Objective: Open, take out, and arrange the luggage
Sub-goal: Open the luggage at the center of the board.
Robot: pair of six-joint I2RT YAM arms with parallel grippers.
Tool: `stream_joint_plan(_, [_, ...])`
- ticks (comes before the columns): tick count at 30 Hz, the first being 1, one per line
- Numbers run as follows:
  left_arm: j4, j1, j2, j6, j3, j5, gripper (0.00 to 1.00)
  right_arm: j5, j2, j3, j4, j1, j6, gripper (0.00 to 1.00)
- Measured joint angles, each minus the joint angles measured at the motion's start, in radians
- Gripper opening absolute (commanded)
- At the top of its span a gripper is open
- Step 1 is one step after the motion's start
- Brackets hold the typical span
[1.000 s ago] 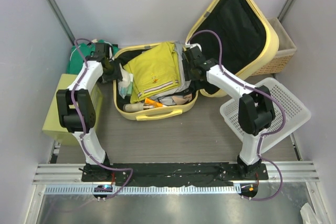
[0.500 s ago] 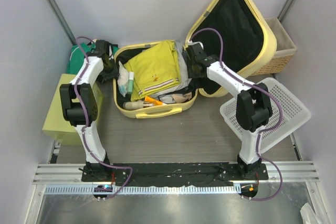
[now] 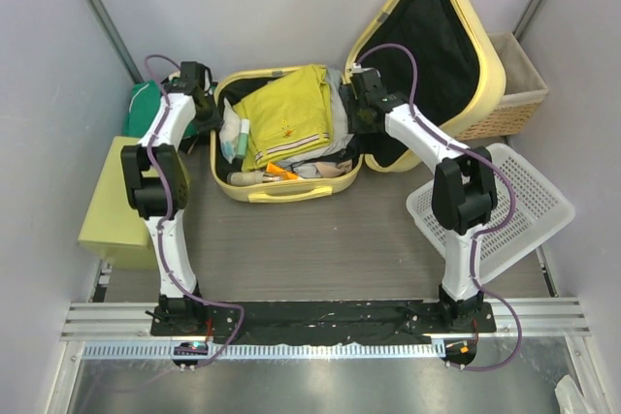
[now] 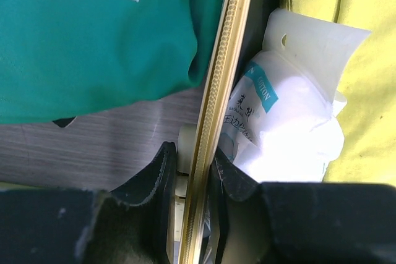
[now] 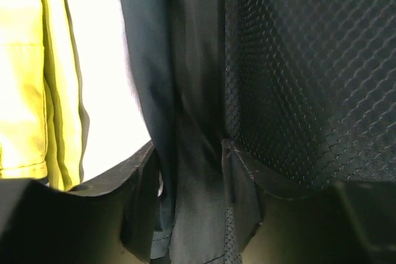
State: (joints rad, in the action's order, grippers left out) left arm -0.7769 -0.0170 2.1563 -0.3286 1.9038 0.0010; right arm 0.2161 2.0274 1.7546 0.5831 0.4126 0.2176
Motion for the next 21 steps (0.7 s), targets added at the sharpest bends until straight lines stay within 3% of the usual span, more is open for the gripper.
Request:
stream_joint_plan(2, [0.001, -0.001, 0.006, 0.002, 0.009, 0.0, 0.36, -0.011, 0.0, 0.003, -0.004, -0.005, -0.002, 0.56])
stream_joint_plan(3, [0.002, -0.001, 0.006, -0.003, 0.009, 0.004, 0.48, -0.018, 0.0, 0.003, -0.007, -0.008, -0.002, 0.59])
stream_joint_plan(5, [0.022, -0.005, 0.006, -0.017, 0.008, 0.022, 0.57, -0.034, 0.0, 0.003, -0.01, -0.014, -0.005, 0.69])
stream_joint_plan(6, [0.04, -0.009, 0.006, -0.024, 0.002, 0.03, 0.67, -0.044, 0.0, 0.003, -0.013, -0.017, -0.008, 0.71])
stream_joint_plan(8, [0.069, -0.017, -0.006, -0.032, -0.017, 0.036, 0.76, -0.065, -0.003, 0.003, -0.023, -0.022, -0.015, 0.81])
stream_joint_plan(12, [0.108, -0.032, -0.043, -0.031, -0.047, 0.053, 0.92, -0.112, -0.026, 0.003, -0.032, -0.031, -0.037, 0.88])
stream_joint_plan(16, [0.119, -0.042, -0.101, -0.023, -0.048, 0.057, 0.99, -0.163, -0.082, 0.003, -0.029, -0.043, -0.059, 0.88])
stream_joint_plan(21, [0.144, -0.075, -0.258, 0.003, -0.044, 0.06, 1.0, -0.217, -0.209, -0.033, -0.064, -0.044, -0.059, 0.88])
